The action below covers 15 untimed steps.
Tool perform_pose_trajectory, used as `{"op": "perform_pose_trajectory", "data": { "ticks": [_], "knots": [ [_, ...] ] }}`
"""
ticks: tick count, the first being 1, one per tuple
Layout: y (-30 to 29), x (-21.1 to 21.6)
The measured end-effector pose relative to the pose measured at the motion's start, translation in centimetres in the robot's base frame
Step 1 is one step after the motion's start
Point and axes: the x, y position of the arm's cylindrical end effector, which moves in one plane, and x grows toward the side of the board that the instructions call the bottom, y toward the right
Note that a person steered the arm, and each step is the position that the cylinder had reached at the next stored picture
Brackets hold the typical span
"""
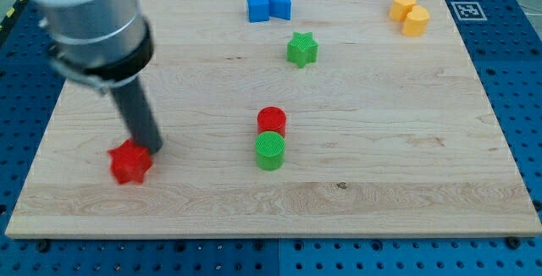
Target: Push the red circle into the red star
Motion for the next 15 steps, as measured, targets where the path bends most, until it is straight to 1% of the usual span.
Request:
{"op": "perform_pose_trajectory", "data": {
  "ticks": [1,2,3,4,5,6,7,8,10,11,12,13,14,15],
  "knots": [
    [-0.9,0.8],
    [-0.6,-2.2],
    [2.8,-7.2],
    [8.1,-11.5],
    [16.3,-11.8],
    [23.5,-9.1],
    [27.5,-4.1],
    [25.8,-3.0],
    [12.3,-4.4],
    [6.1,-4.4],
    [5.6,-5.8],
    [6.4,-8.5],
    [4.5,-8.8],
    [2.2,-7.1]
  ]
}}
